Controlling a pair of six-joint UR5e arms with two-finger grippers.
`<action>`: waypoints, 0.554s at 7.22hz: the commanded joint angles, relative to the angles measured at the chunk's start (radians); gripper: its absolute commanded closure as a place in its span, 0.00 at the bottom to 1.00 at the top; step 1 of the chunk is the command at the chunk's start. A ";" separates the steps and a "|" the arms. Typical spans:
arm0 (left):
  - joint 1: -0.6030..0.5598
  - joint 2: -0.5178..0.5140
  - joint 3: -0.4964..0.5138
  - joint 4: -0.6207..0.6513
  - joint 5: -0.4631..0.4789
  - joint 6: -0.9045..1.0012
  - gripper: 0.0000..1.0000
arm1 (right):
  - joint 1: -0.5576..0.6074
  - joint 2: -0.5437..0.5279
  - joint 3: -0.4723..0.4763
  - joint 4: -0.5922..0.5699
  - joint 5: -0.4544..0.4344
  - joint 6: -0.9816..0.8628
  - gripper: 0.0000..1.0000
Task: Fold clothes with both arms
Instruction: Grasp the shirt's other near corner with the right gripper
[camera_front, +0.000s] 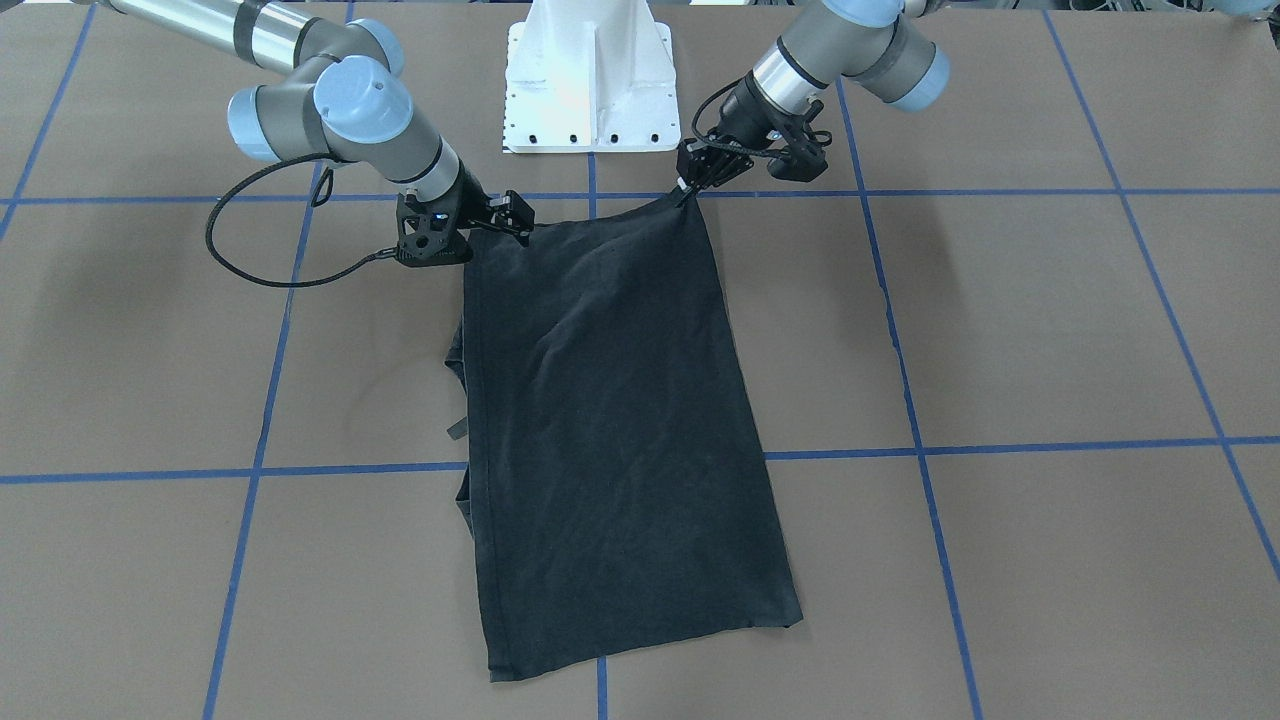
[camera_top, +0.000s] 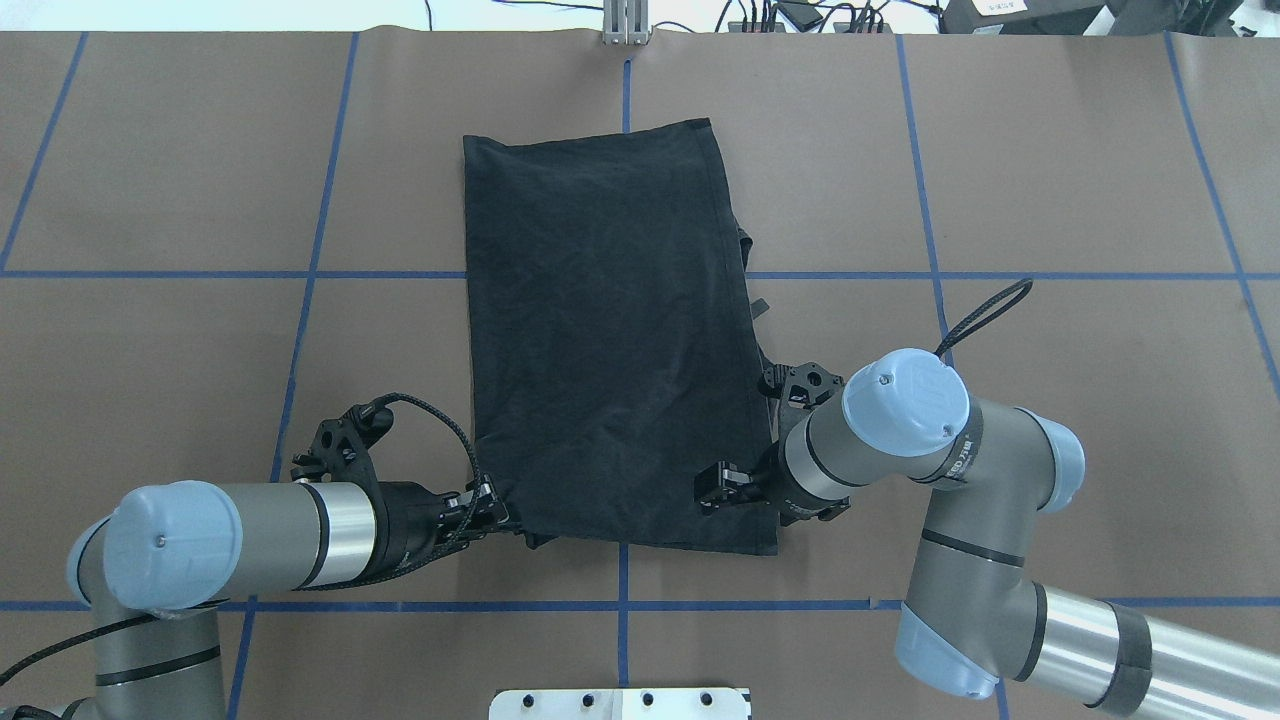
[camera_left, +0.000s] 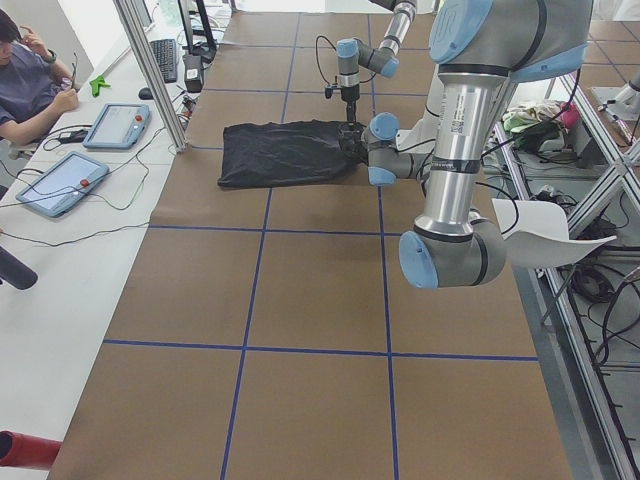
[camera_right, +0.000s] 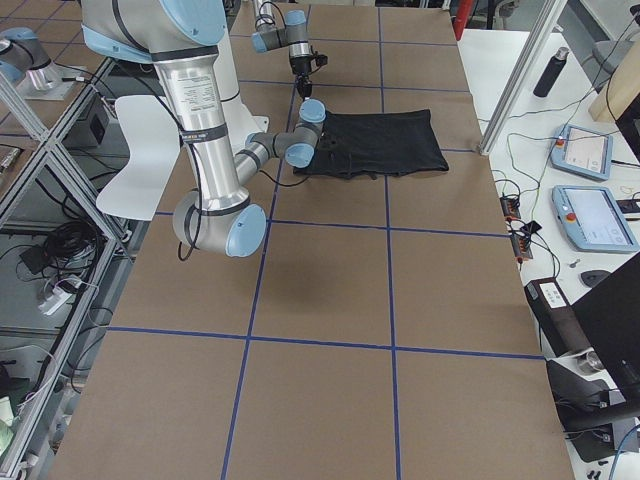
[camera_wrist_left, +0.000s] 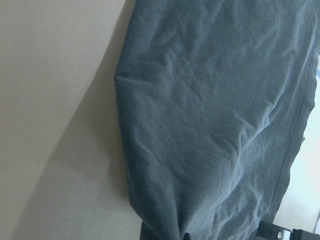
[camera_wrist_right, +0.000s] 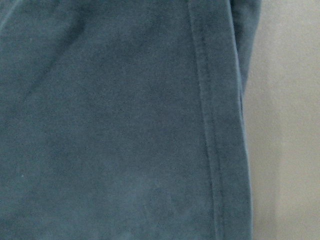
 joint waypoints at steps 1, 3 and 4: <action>0.001 0.000 0.001 0.000 0.000 0.000 1.00 | 0.001 -0.001 0.000 -0.002 0.002 0.000 0.01; 0.001 -0.002 0.001 0.000 0.000 0.000 1.00 | 0.004 -0.005 0.000 -0.002 0.003 0.000 0.01; 0.000 0.000 0.001 0.000 0.002 0.000 1.00 | 0.003 -0.004 0.000 -0.003 0.003 0.000 0.02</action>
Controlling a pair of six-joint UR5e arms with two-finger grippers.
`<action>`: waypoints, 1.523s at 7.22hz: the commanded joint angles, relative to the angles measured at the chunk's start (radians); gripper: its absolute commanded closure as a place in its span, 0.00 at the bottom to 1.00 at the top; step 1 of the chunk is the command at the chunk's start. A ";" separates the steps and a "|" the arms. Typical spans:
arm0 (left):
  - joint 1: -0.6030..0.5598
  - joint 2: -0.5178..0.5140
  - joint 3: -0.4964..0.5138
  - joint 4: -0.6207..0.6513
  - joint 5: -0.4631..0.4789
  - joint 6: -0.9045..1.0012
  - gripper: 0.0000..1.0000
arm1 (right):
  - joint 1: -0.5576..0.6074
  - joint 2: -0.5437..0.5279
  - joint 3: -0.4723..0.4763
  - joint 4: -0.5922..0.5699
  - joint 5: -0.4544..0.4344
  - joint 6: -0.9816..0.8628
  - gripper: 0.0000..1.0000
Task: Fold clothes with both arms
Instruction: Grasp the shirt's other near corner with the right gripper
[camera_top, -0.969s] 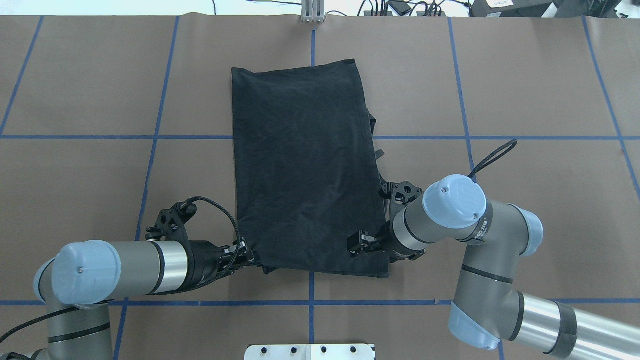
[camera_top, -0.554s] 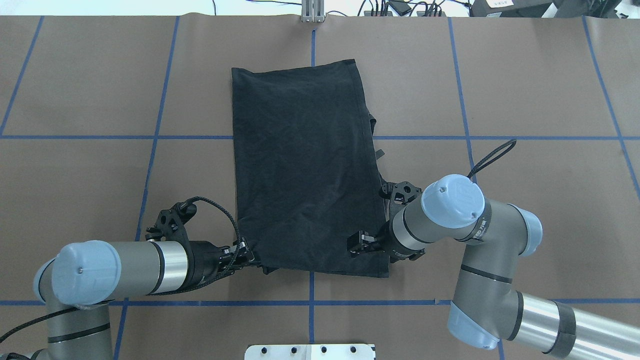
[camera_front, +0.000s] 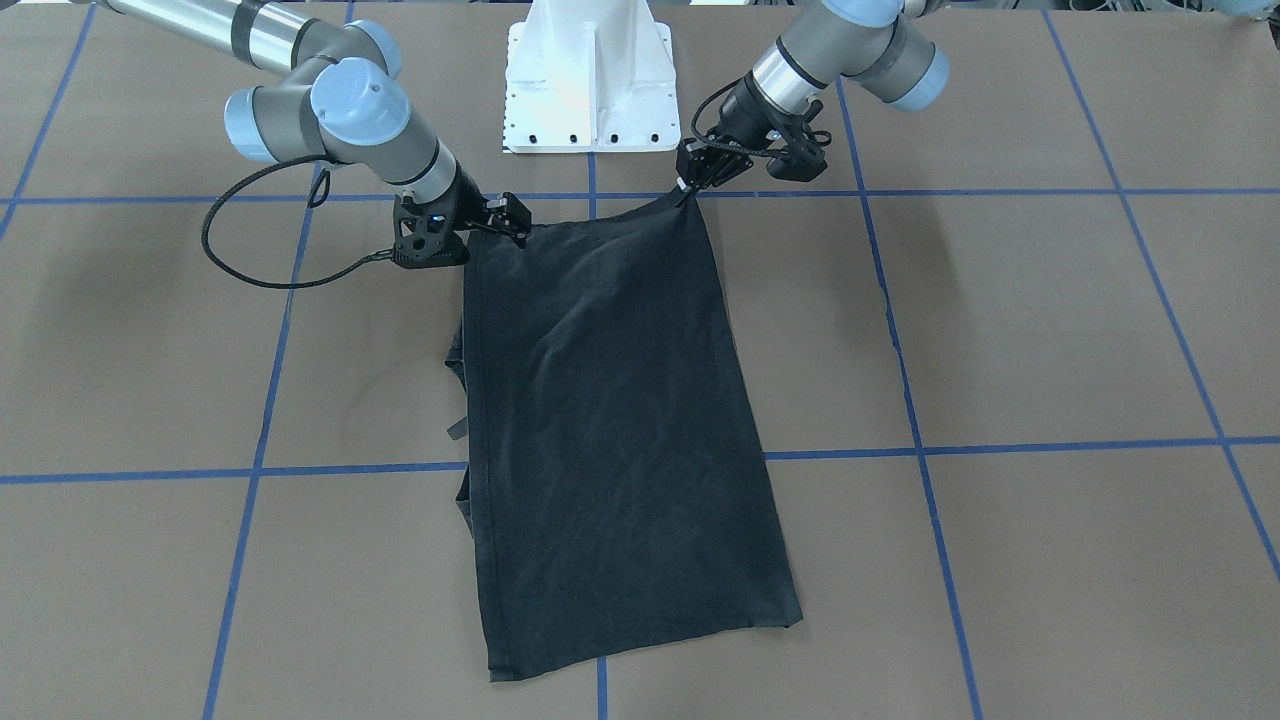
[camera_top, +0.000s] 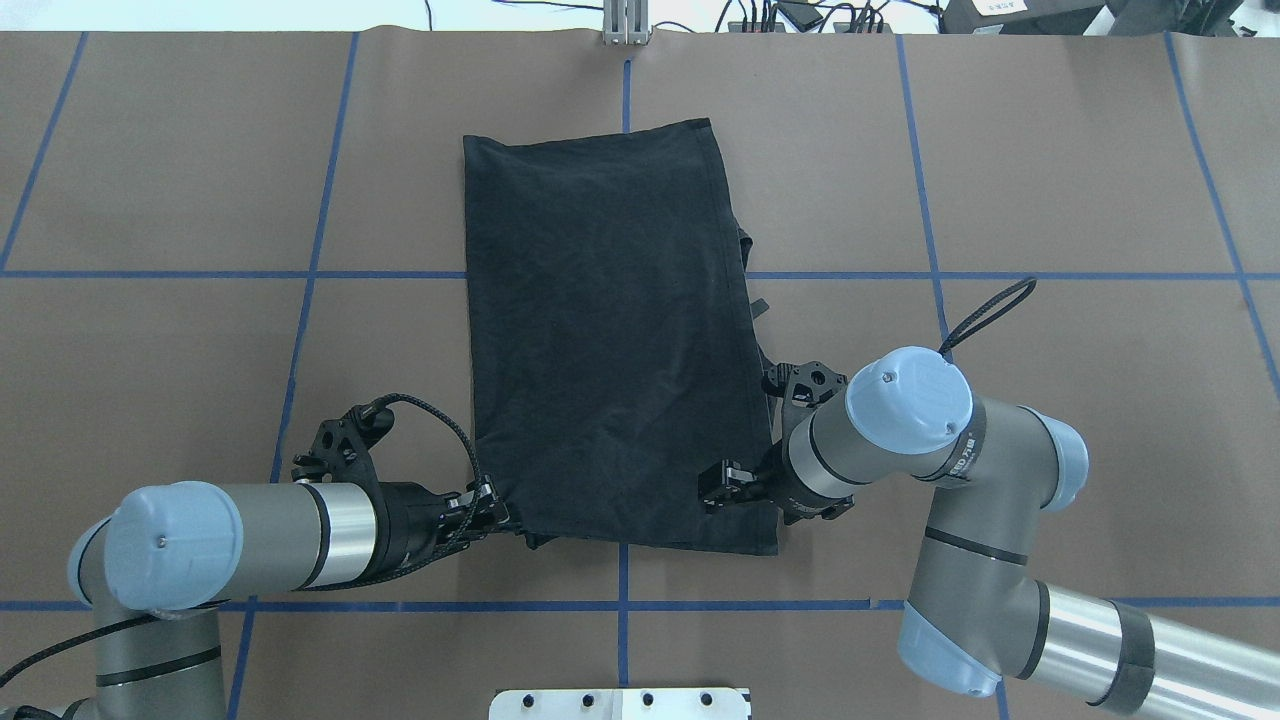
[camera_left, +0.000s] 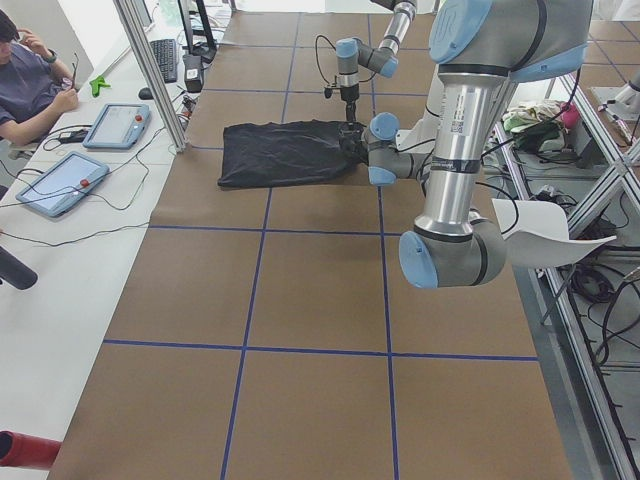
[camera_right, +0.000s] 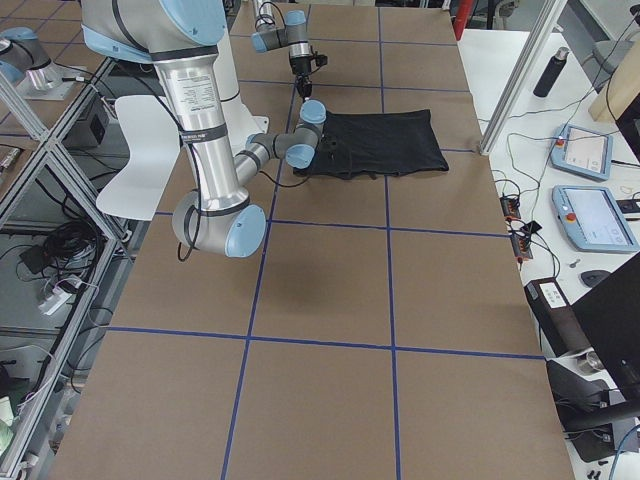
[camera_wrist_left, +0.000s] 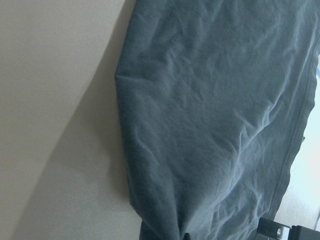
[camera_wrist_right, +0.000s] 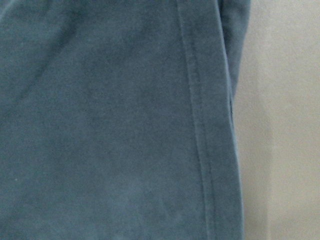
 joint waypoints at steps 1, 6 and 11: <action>-0.001 0.001 0.000 0.000 -0.001 0.000 1.00 | -0.001 0.000 0.000 -0.003 -0.002 0.002 0.08; -0.001 0.001 -0.004 0.000 -0.001 0.000 1.00 | -0.001 -0.003 0.000 -0.002 0.000 0.000 0.14; -0.001 0.001 -0.007 0.002 -0.001 0.000 1.00 | -0.001 -0.001 0.000 -0.003 -0.003 0.002 0.82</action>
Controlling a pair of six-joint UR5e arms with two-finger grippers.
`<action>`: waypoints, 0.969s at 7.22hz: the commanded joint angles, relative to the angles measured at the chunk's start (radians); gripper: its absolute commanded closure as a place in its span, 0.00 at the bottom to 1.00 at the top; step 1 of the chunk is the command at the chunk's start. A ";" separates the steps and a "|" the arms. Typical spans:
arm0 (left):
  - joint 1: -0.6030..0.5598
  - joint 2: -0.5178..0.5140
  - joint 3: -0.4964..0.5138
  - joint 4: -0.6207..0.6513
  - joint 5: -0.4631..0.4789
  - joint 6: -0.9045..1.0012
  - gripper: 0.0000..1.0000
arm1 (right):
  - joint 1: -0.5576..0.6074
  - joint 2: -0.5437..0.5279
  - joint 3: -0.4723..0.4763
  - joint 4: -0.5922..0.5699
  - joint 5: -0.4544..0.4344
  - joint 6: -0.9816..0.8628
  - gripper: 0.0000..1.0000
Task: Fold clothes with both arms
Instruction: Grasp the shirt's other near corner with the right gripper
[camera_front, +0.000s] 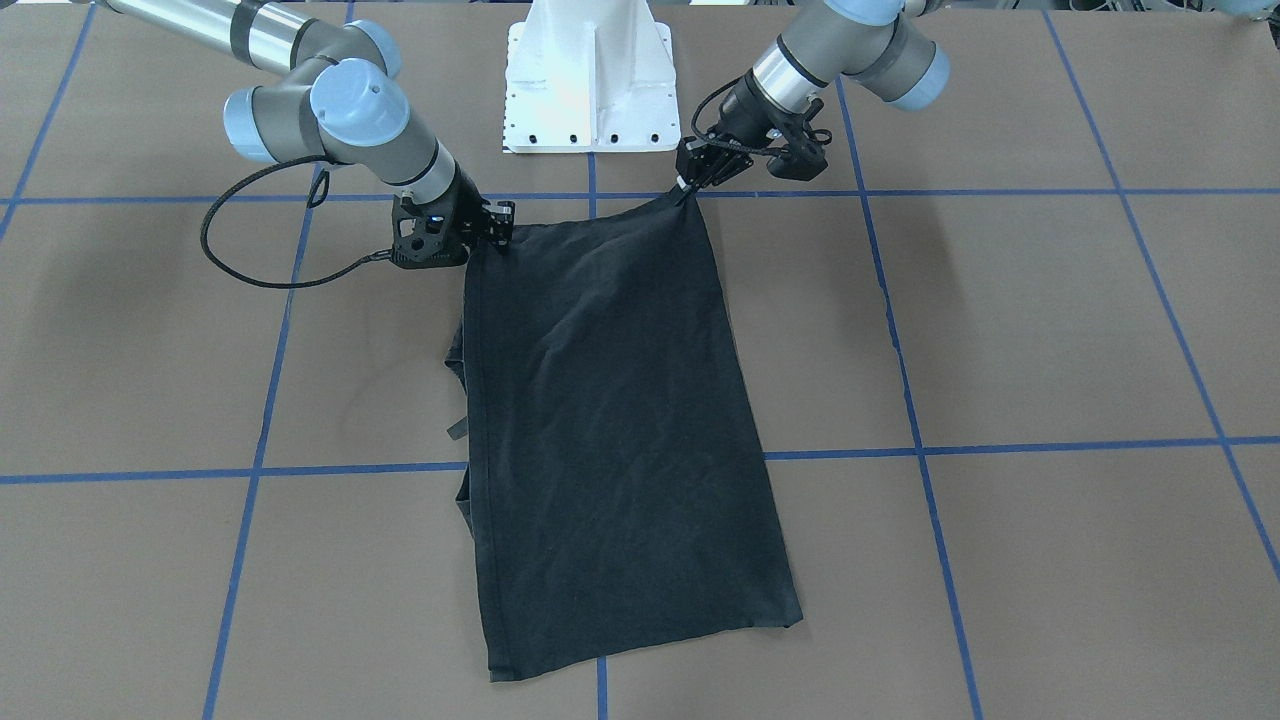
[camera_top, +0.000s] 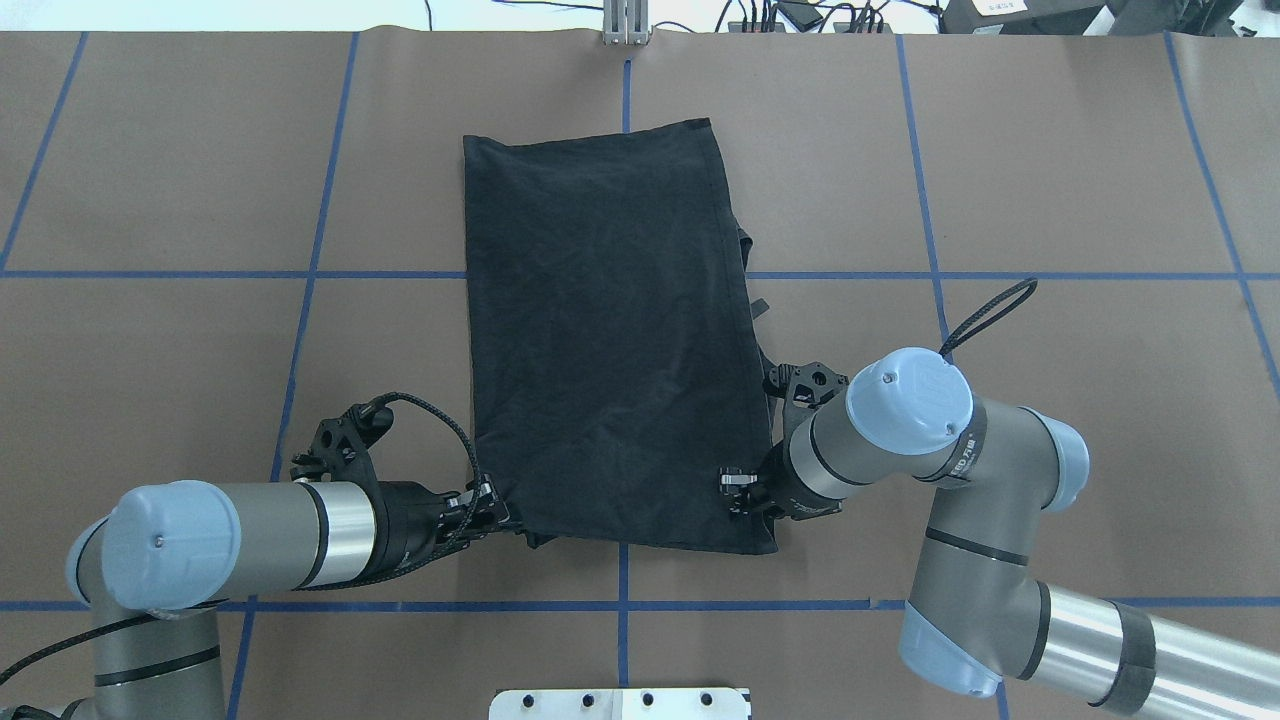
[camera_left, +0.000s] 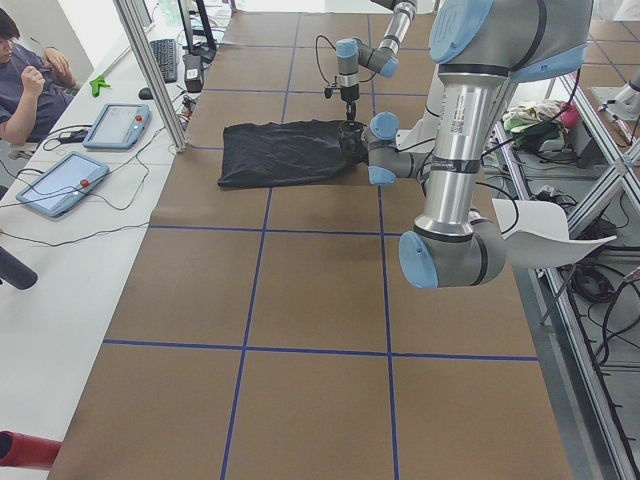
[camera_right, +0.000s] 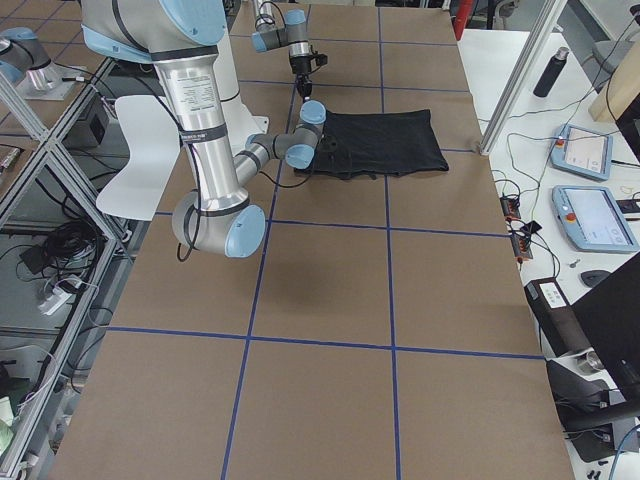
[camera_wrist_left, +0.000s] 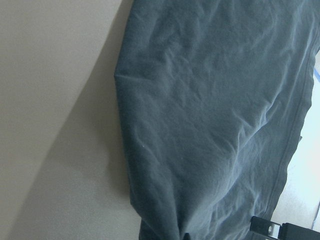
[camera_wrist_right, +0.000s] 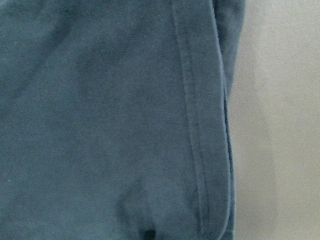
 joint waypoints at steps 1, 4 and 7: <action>0.000 0.000 -0.002 0.001 0.000 0.000 1.00 | -0.002 0.001 0.000 0.000 -0.005 0.000 0.85; 0.000 0.005 -0.024 0.001 -0.002 0.000 1.00 | 0.005 0.002 0.012 0.012 0.003 0.000 1.00; 0.000 0.020 -0.038 0.018 -0.002 0.000 1.00 | 0.008 -0.069 0.067 0.015 0.118 0.000 1.00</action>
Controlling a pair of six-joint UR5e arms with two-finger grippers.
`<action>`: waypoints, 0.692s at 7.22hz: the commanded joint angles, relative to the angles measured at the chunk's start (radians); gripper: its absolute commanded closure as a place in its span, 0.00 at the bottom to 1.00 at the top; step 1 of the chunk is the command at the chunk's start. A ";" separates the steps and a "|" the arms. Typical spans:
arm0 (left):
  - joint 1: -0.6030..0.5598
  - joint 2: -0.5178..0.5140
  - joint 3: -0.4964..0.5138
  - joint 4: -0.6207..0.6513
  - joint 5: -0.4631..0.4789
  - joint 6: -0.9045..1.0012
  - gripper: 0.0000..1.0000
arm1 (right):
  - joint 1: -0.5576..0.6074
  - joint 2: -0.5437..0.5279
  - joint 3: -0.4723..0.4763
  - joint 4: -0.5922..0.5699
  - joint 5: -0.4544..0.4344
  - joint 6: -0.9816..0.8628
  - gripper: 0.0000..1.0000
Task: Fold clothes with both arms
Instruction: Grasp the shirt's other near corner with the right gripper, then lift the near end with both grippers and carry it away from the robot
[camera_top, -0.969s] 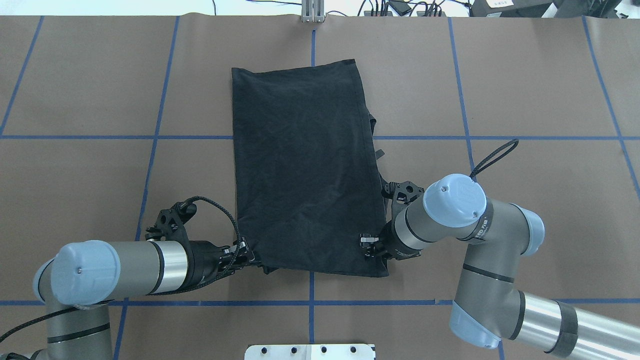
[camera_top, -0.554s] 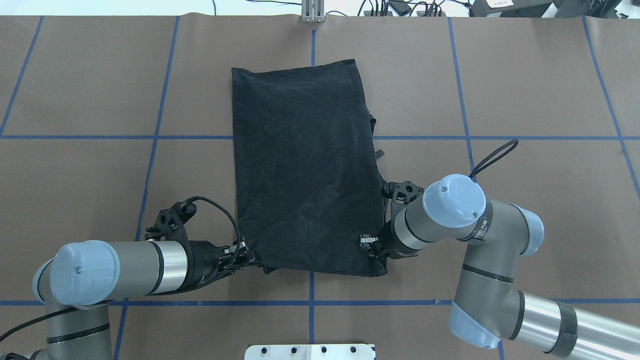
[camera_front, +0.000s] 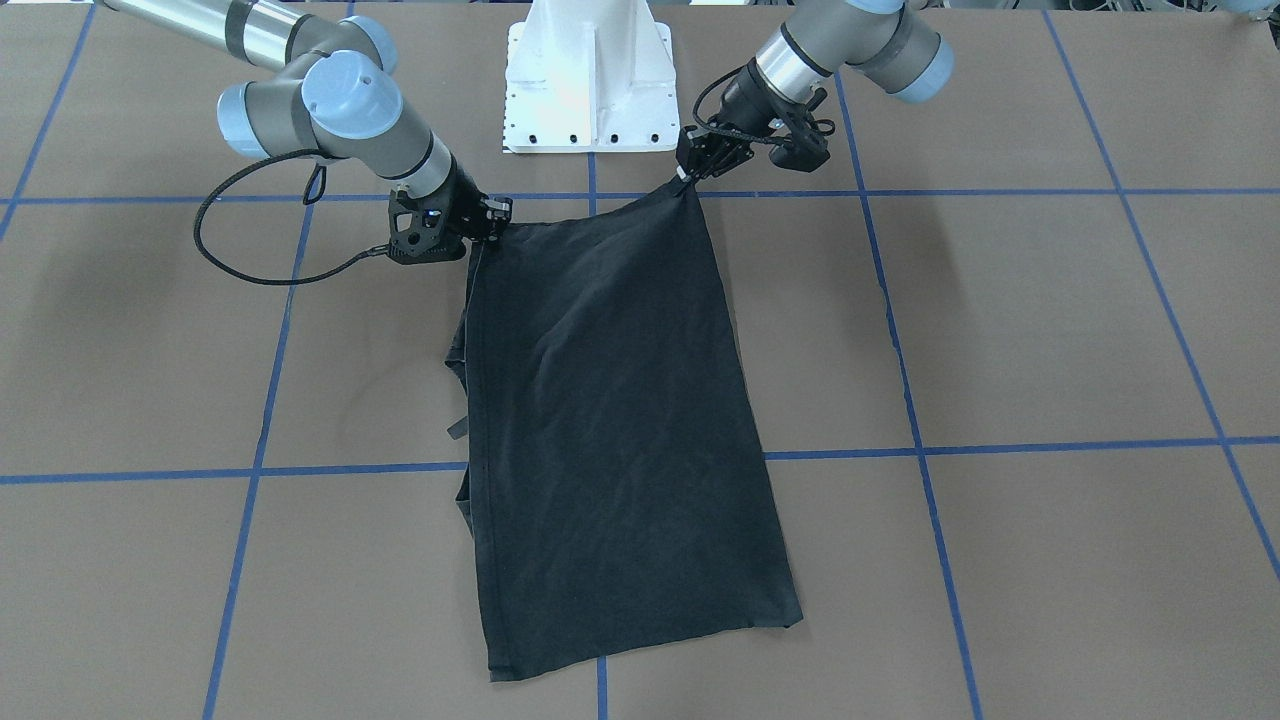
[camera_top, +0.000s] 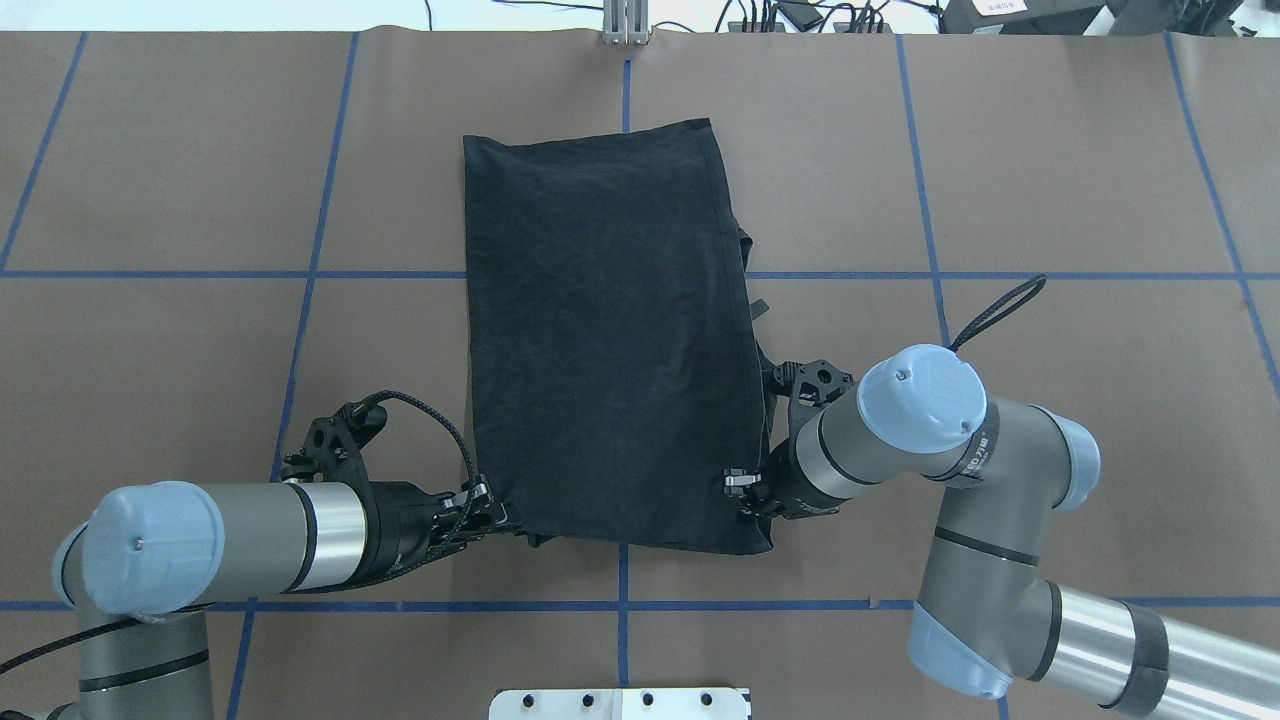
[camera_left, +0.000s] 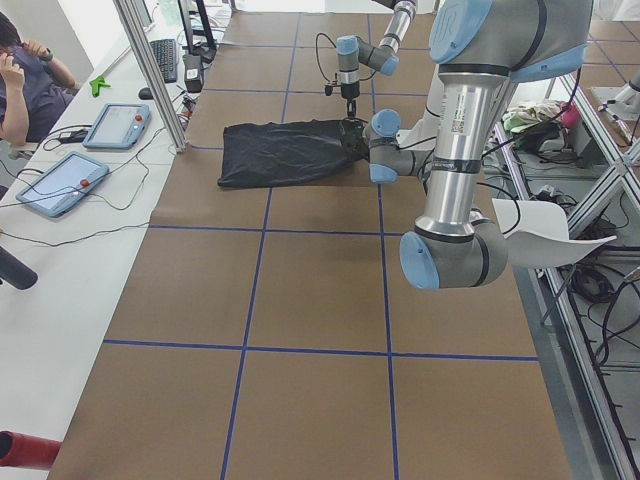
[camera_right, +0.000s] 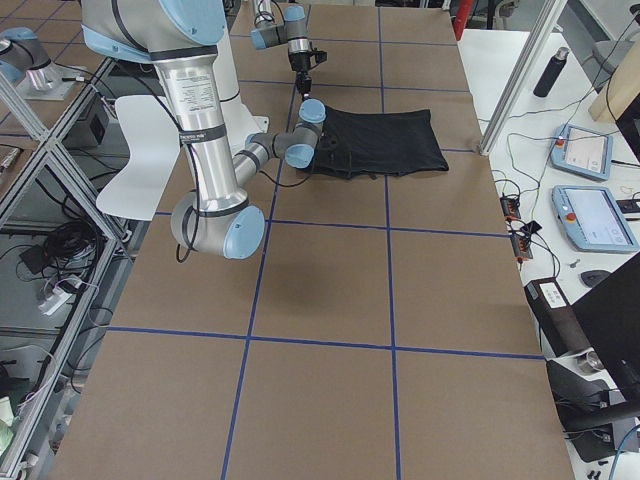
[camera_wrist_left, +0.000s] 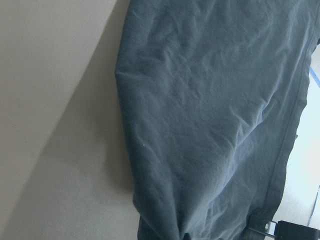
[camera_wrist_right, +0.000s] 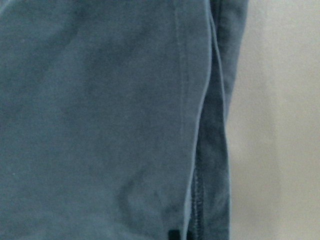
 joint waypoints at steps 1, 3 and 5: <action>0.000 0.004 -0.007 0.014 0.000 0.000 1.00 | 0.000 -0.084 0.090 0.002 0.158 0.001 1.00; 0.014 0.002 -0.005 0.016 0.001 0.000 1.00 | -0.002 -0.113 0.137 0.002 0.228 0.001 1.00; 0.028 0.012 -0.019 0.026 -0.003 0.000 1.00 | -0.008 -0.112 0.137 0.002 0.237 0.001 1.00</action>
